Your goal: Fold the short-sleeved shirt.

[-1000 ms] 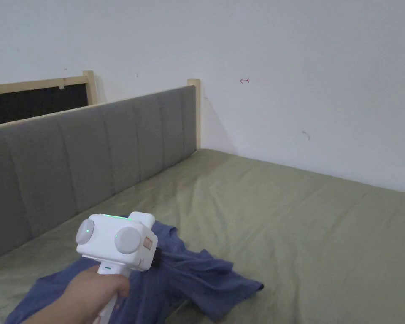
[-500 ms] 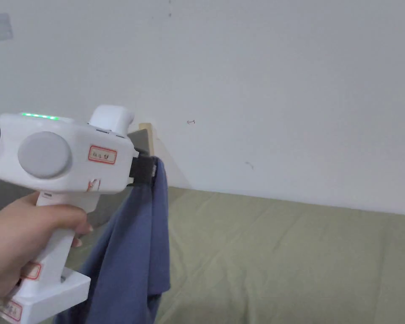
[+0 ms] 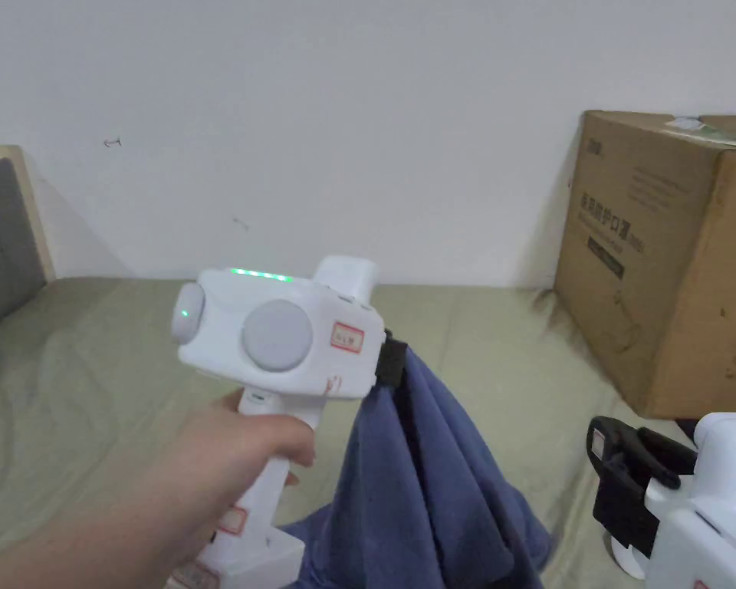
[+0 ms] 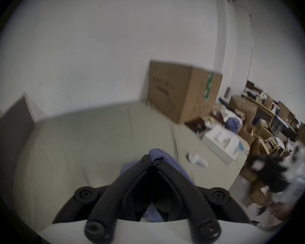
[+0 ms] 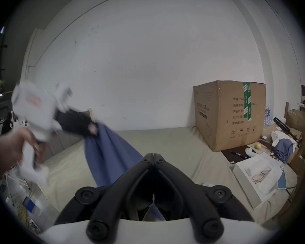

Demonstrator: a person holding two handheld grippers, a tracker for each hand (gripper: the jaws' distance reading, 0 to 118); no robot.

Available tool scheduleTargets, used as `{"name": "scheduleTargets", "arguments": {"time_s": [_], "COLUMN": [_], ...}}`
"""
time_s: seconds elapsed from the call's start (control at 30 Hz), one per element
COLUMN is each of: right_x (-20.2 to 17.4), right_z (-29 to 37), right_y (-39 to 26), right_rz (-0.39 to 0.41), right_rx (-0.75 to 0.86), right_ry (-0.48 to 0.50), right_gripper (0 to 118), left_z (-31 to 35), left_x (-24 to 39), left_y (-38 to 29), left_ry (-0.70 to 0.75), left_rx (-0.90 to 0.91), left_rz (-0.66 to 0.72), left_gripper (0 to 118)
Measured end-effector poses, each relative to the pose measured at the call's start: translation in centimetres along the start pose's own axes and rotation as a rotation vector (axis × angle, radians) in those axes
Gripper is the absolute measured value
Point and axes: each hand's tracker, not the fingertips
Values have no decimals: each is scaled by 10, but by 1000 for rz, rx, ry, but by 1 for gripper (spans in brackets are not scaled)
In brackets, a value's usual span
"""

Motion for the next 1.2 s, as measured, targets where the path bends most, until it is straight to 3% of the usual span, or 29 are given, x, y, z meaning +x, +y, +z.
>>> {"name": "scheduleTargets", "arguments": {"time_s": [0.13,0.23,0.27,0.33,0.37,0.4,0.43,0.47,0.5,0.73,0.9,0.93,0.97,1.0,1.03,1.07,1.13,1.2], "right_x": [10,13,13,14,15,15,16,16,18,28,32,32,32,32,31,31,31,27], "right_z": [-12,-21,-24,-28,-30,-32,-35,-36,-36,-26,-5,0,3,6,8,11,15,17], "right_y": [-21,-34,-38,-44,-46,-47,-47,-48,-47,-27,-20,-22,-25,-29,-33,-38,-50,-59], "right_rz": [-36,-26,-23,-23,-24,-23,-24,-25,-27,-54,-47,-45,-40,-38,-32,-29,-24,37], "right_rx": [-89,-147,-157,-161,-165,-171,-178,-180,-180,-130,11,45,67,83,97,118,145,121], "right_ry": [-8,-17,-15,-11,-8,-4,-2,0,0,0,-62,-82,-102,-126,-155,-171,-178,-197], "right_gripper": [0,0,0,0,0,0,0,0,0,0,0,0,0,0,0,0,0,0], "left_z": [-110,-157,-162,-169,-167,-163,-159,-152,-138,5,103,114,122,128,133,128,132,122], "left_x": [2,-2,-2,-11,-17,-19,-22,-26,-27,-33,-22,-20,-17,-13,-10,-9,-1,-2], "left_y": [-69,-112,-122,-130,-131,-133,-132,-129,-122,-86,-107,-118,-128,-139,-150,-161,-180,-193], "left_ry": [2,33,50,43,33,24,22,22,4,149,327,350,372,411,451,487,551,540], "left_rx": [-253,-377,-409,-416,-418,-419,-420,-413,-349,-88,288,337,374,409,438,462,513,487], "left_rz": [100,134,140,171,189,200,201,200,202,134,132,149,153,155,142,129,118,112], "left_gripper": [0,0,5,43,54,54,88,112,117,116,113,106,86,42,6,0,0,0]}}
